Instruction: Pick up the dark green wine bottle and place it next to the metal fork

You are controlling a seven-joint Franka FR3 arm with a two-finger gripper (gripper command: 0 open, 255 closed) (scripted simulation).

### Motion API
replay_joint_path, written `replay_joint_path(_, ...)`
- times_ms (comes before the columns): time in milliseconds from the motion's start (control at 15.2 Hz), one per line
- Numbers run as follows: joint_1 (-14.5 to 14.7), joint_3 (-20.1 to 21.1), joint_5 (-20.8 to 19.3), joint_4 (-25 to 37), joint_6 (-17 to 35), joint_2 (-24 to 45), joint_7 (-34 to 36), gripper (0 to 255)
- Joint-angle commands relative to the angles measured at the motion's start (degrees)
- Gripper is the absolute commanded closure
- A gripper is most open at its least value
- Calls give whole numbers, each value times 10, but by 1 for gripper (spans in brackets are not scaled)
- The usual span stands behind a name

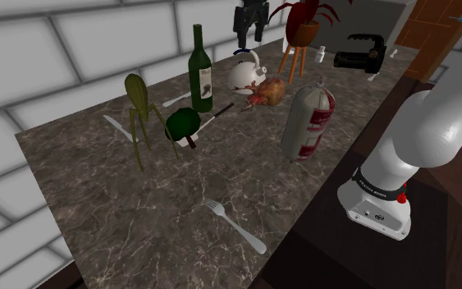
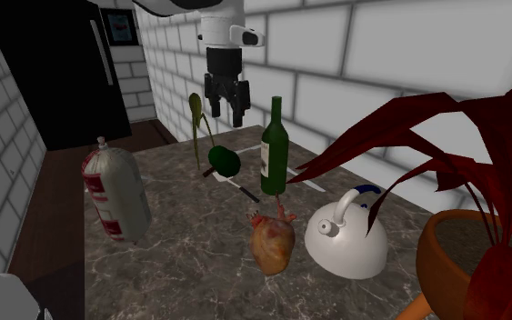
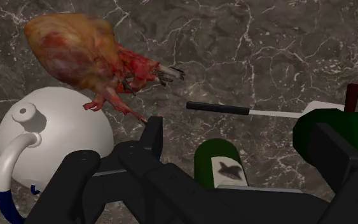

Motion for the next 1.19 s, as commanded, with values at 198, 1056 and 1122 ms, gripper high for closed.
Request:
replay_joint_path(198,4,5,-3,122,4,102,10,0)
replay_joint_path(1056,17,12,-15,421,-30,322,28,0)
replay_joint_path(1122,17,12,-15,411,-21,320,28,0)
